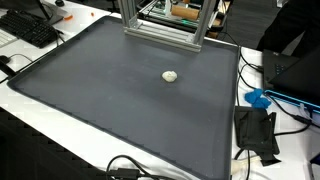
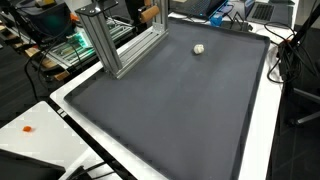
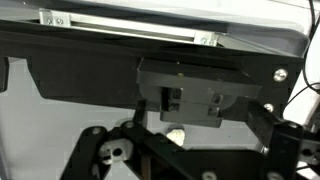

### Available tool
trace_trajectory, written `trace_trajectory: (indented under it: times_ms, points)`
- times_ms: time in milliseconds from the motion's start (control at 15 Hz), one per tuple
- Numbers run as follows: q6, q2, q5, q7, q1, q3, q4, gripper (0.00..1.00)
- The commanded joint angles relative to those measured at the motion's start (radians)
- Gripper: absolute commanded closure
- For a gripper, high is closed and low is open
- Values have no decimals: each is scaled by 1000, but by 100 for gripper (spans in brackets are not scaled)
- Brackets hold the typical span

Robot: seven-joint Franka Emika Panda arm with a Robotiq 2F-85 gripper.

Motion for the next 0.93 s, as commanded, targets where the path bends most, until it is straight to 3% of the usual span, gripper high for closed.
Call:
trace_trajectory:
  times_ms: [0, 600, 733, 867]
  points:
    - [-3, -42, 38, 8, 6, 6, -40, 0]
    - [4, -51, 64, 40, 0, 11, -59, 3]
    - [6, -54, 66, 44, 0, 11, -62, 8]
    - [7, -56, 66, 46, 0, 13, -63, 21]
